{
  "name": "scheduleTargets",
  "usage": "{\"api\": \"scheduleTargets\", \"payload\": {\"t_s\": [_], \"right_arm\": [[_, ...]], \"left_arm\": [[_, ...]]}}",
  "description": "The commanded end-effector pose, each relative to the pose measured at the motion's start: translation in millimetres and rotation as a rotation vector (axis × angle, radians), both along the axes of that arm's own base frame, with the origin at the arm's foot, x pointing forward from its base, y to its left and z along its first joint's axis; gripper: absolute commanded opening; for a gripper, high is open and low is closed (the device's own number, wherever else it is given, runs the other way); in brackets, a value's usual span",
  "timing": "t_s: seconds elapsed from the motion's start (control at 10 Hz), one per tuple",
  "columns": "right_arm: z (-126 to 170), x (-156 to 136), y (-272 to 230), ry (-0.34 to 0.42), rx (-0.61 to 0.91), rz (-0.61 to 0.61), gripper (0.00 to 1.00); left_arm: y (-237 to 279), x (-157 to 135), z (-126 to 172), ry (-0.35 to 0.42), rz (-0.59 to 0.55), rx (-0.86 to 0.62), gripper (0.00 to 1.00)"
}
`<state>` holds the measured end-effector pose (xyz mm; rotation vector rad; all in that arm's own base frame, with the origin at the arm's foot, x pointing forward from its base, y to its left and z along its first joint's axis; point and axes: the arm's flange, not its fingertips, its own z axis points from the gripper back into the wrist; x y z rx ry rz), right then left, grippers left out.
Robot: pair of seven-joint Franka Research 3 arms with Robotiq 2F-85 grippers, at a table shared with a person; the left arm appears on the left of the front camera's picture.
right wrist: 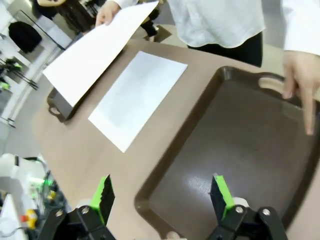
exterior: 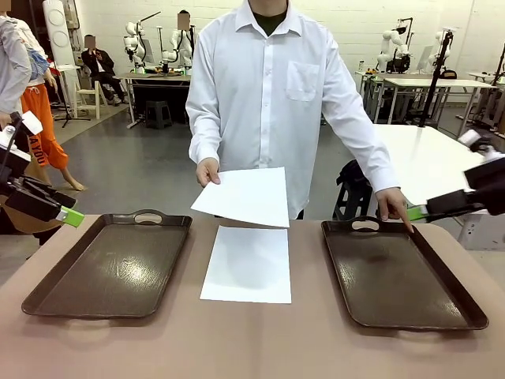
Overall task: Sort the A4 documents.
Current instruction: Receive the A4 Paper.
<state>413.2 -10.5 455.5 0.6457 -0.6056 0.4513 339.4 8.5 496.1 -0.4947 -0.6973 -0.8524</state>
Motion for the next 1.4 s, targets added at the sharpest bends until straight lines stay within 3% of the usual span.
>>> {"api": "scheduleTargets", "payload": {"t_s": [0.0,0.4,0.6,1.0,1.3], "right_arm": [[-5.2,45.1,19.4,0.107,0.06,-0.004,1.0],[-38.2,120.0,85.6,0.322,0.237,0.099,1.0],[-47.4,142.4,110.4,0.37,0.303,0.115,1.0],[-56.6,161.0,159.4,0.494,0.463,0.224,1.0],[-68.3,167.2,193.8,0.576,0.535,0.21,1.0]], "left_arm": [[1.4,0.5,-0.6,-0.009,-0.016,-0.011,1.0],[1.4,0.5,-0.6,-0.009,-0.016,-0.011,1.0],[1.4,0.5,-0.6,-0.009,-0.016,-0.011,1.0],[1.4,0.5,-0.6,-0.009,-0.016,-0.011,1.0],[1.4,0.5,-0.6,-0.009,-0.016,-0.011,1.0]]}}
